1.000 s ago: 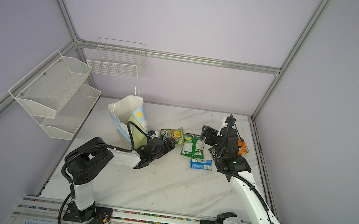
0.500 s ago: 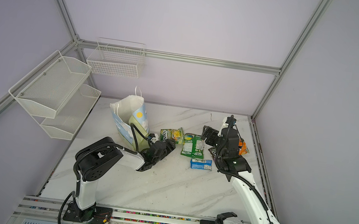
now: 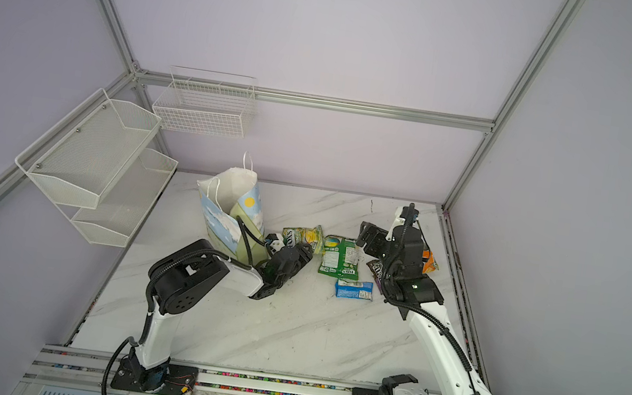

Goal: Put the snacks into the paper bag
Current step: 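Lower the left gripper onto the green Fox's Spring Tea bag's edge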

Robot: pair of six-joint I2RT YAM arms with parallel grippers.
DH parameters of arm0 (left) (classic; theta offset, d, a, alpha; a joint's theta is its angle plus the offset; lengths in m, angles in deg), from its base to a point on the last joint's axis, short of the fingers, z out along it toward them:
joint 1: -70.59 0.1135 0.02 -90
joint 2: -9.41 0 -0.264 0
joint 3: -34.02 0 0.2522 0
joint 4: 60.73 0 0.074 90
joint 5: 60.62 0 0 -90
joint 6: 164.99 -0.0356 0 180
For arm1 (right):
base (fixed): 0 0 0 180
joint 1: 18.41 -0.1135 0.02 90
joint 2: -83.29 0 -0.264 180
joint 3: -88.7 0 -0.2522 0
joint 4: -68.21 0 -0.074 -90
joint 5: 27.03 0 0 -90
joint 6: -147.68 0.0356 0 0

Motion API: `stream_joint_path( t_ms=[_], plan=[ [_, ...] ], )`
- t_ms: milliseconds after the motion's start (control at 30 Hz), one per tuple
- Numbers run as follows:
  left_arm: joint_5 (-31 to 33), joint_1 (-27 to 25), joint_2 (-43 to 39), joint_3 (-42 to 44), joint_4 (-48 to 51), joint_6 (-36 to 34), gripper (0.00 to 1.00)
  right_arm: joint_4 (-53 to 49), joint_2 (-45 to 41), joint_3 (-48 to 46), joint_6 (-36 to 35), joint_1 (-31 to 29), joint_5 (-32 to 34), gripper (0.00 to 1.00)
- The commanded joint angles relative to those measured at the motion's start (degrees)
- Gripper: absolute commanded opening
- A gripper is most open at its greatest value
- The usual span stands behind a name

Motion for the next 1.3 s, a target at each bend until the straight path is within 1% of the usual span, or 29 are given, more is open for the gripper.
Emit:
stream_joint_path(
  t_ms=[0, 200, 333, 500, 700, 833, 1167, 1267],
  plan=[
    [0.2, 0.2, 2.3, -4.3, 3.6, 1.3, 0.57, 1.3, -1.5, -0.6, -0.6, 0.6, -0.4, 0.92],
    [0.5, 0.2, 2.7, -6.7, 6.9, 0.5, 0.42, 1.2, -1.4, -0.5, -0.6, 0.9, -0.7, 0.92],
    [0.5, 0.2, 2.0, -7.9, 9.1, -1.9, 0.33, 1.2, -1.3, -0.1, -0.5, 1.0, -0.9, 0.91],
    [0.9, 0.2, 1.0, -8.2, 9.7, -3.5, 0.21, 1.3, -1.4, -0.1, -0.2, 1.2, -1.1, 0.90],
    [0.7, 0.2, 0.4, -9.0, 10.4, -5.0, 0.11, 1.1, -1.9, 0.0, 0.0, 1.3, -1.2, 0.90],
    [0.6, 0.0, -0.5, -9.7, 11.4, -6.8, 0.00, 1.0, -2.4, 0.1, 0.2, 1.3, -1.3, 0.89],
    [2.7, -1.2, -5.0, -10.2, 14.7, -11.5, 0.00, 0.7, -3.2, -0.5, 1.2, 1.3, -1.5, 0.88],
    [2.5, -1.6, -6.2, -11.0, 15.2, -13.4, 0.00, 0.7, -3.7, -0.7, 1.4, 1.2, -1.5, 0.88]
  ],
)
